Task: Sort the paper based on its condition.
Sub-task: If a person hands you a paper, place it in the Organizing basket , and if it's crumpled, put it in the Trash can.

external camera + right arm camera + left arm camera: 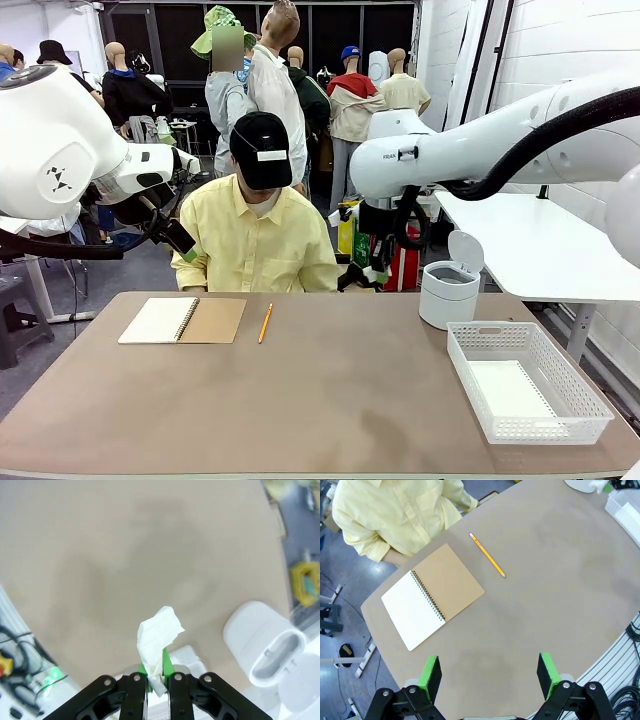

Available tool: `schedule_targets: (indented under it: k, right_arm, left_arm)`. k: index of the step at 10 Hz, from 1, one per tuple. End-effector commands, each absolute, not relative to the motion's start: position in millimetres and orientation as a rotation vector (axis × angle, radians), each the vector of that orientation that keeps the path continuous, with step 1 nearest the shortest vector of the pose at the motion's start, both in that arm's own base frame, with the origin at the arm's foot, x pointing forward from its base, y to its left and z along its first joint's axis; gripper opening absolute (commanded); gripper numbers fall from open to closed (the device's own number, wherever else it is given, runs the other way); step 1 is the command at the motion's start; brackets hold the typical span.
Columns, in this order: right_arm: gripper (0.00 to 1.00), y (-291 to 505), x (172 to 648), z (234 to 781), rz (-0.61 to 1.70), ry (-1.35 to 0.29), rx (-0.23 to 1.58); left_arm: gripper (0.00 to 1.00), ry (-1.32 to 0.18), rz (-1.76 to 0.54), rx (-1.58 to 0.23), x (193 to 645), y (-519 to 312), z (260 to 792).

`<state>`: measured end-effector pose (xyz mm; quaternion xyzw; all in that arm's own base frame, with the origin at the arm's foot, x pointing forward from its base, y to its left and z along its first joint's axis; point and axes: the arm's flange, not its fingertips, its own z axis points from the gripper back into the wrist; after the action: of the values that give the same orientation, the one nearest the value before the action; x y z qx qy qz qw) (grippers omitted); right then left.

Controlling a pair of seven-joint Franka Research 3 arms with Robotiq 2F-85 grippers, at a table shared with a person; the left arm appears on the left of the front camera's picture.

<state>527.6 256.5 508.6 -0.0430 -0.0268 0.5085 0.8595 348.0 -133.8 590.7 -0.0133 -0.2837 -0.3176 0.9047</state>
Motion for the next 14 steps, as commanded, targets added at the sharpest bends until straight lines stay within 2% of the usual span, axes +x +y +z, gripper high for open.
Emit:
schedule_targets:
  k: [1, 6, 14]
  right_arm:
    - [0.0, 224.7, 536.3, 508.0, 0.891, -0.096, -0.268]
    - [0.0, 149.8, 570.5, 512.6, 0.711, -0.115, -0.414]
    - [0.0, 129.5, 620.9, 470.7, 0.754, -0.148, -0.496]
  left_arm:
    - [1.0, -0.586, -0.652, -0.029, 348.1, -133.3, 591.3]
    - [1.0, -0.586, -0.652, -0.029, 348.1, -133.3, 591.3]
    - [1.0, -0.586, -0.652, -0.029, 348.1, -133.3, 591.3]
